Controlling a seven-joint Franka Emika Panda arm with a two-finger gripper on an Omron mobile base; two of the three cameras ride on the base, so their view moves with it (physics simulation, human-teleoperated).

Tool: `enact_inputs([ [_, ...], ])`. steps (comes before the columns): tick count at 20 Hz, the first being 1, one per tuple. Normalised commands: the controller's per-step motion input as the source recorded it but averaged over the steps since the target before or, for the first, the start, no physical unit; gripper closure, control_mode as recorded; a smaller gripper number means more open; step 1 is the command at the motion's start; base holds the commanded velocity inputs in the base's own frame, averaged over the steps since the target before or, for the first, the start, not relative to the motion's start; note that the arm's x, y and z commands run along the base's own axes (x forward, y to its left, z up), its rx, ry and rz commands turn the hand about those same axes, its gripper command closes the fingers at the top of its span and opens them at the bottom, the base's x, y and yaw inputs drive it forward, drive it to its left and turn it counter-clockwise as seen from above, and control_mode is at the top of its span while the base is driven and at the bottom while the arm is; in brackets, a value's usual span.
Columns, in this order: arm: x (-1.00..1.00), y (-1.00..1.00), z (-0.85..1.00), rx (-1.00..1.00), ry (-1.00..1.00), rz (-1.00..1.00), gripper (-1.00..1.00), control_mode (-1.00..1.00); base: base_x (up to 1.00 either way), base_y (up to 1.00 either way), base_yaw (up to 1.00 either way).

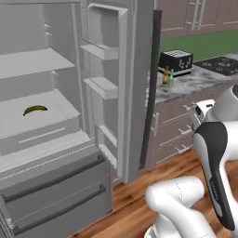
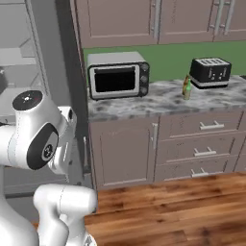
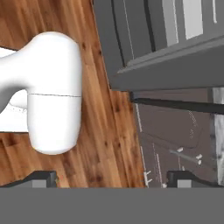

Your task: Place the beers on the top shelf of the fridge to keep them out of children's reach, and place the banana on lower shelves for easy access.

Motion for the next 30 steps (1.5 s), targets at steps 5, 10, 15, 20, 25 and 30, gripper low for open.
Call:
enact_inputs([
  [5, 0.0, 0.0, 0.0, 0.0, 0.0, 0.0, -1.0, 1.0, 0.37, -0.81, -0.3],
  [10, 0.0, 0.0, 0.0, 0.0, 0.0, 0.0, -1.0, 1.0, 0.63, -0.71, -0.12],
  [15, 0.0, 0.0, 0.0, 0.0, 0.0, 0.0, -1.0, 1.0, 0.9, -0.64, 0.0],
  [20, 0.0, 0.0, 0.0, 0.0, 0.0, 0.0, -1.0, 1.0, 1.0, -0.57, 0.08],
  [25, 0.0, 0.0, 0.0, 0.0, 0.0, 0.0, -1.0, 1.0, 1.0, -0.3, 0.19],
  [30, 0.0, 0.0, 0.0, 0.0, 0.0, 0.0, -1.0, 1.0, 0.93, -0.08, 0.3],
])
